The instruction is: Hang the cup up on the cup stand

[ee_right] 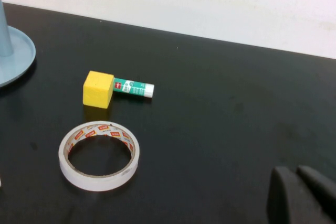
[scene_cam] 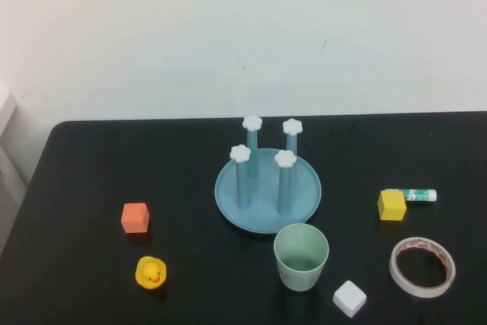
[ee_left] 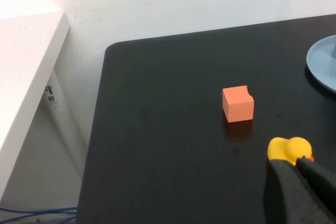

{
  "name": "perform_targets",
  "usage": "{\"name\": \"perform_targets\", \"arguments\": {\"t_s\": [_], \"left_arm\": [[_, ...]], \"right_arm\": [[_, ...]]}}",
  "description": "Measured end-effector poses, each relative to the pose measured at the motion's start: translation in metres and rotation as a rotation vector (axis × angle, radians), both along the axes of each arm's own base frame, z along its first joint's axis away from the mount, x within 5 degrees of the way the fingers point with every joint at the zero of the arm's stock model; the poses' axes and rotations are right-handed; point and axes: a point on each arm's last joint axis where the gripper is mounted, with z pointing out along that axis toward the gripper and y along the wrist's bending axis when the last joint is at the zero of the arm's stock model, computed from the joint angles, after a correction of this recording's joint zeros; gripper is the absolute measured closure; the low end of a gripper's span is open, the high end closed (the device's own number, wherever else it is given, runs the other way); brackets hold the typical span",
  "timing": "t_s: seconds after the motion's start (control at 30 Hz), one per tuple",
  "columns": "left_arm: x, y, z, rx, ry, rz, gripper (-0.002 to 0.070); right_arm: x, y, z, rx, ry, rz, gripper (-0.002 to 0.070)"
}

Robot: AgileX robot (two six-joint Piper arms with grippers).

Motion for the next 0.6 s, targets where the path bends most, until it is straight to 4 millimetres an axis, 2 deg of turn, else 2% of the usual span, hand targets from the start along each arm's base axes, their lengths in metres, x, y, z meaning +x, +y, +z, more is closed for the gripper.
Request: {"name": "perform_targets", "arguments": {"t_s": [0.4,0.5,0.57,0.6], "left_arm": [[0.001,0.000,0.003,0.014,-0.031,0.001,0.0676],[0.002,0.001,0.010,0.009,-0.120,0.005,0.0676],[0.003,0.001,0.021,0.002,-0.237,0.009,0.0676],[0.003,0.001,0.032,-0.007,-0.357,0.013,0.0676]], "right_arm": [[0.001,0.000,0.001,-0.001,-0.024,0.002,0.0676],[0.003,0.000,0.006,-0.003,-0.097,0.006,0.0676],[0.005,0.001,0.014,-0.005,-0.197,0.012,0.0676],[0.005,0.002,0.024,-0.008,-0.303,0.018,0.0676]]}}
